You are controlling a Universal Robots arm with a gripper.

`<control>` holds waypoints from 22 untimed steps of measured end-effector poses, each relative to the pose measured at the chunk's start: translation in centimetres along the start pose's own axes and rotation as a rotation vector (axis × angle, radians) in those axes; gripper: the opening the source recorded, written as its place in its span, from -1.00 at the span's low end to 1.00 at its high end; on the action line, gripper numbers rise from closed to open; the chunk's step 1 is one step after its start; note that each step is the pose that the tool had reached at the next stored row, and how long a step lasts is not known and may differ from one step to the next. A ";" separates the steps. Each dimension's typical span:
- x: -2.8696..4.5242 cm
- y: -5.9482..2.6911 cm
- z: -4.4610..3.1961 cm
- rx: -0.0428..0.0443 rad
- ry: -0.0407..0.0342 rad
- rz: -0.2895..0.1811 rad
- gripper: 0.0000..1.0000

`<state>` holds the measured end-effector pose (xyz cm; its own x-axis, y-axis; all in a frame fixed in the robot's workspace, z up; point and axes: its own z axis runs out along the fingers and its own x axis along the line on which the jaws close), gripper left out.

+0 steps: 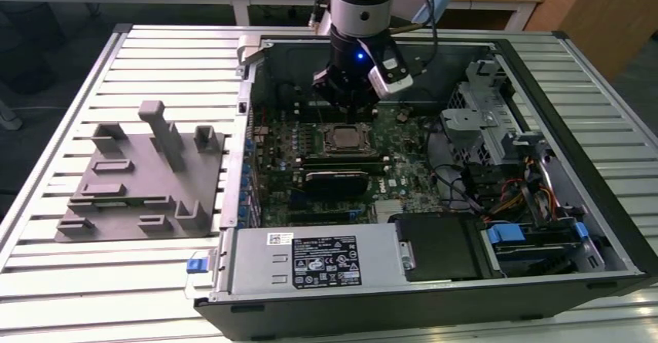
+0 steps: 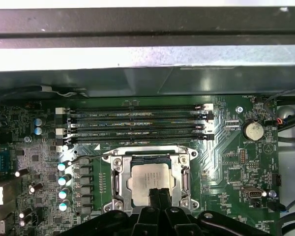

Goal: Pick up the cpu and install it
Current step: 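Install the first cpu locking lever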

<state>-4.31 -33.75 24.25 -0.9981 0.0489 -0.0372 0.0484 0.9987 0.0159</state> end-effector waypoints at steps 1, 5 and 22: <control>0.00 0.00 -0.01 -0.0001 0.0000 0.000 -0.79; 0.00 0.00 -0.04 0.0000 0.0000 0.000 -0.79; 2.22 -0.11 -0.12 -0.0001 0.0000 0.000 -0.79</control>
<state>-6.54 -33.75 24.29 -0.9981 0.0489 -0.0372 0.0483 0.9987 0.0160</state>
